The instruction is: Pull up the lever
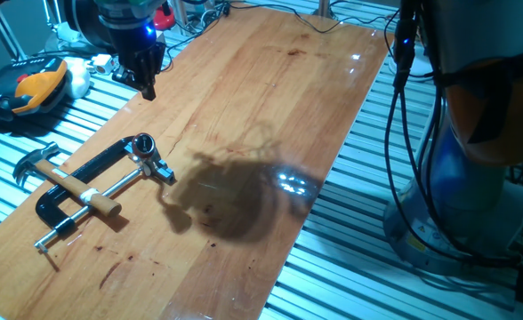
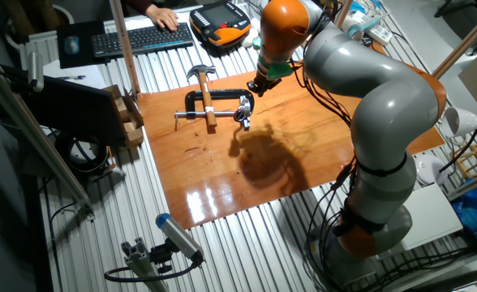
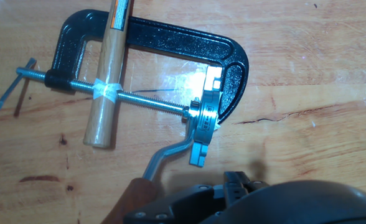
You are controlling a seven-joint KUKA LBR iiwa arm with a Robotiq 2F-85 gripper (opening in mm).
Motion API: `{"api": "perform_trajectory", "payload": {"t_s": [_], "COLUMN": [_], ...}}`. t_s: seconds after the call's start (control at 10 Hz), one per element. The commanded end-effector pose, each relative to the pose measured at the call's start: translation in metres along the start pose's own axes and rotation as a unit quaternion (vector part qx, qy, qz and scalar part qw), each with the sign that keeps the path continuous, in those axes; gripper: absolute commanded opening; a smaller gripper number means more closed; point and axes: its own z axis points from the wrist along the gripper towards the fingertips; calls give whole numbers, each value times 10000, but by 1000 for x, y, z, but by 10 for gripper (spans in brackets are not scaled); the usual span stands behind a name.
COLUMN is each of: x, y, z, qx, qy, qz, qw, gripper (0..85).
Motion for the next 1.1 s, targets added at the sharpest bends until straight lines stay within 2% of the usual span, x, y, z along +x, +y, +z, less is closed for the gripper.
{"api": "perform_trajectory", "payload": {"t_s": [0.0,1.0], "x": [0,-2], "y": [0,0], "z": [0,2], "qx": [-7,-45], "qy": [3,18], "qz": [0,26], "qw": [10000,10000], "gripper": [0,0]}}
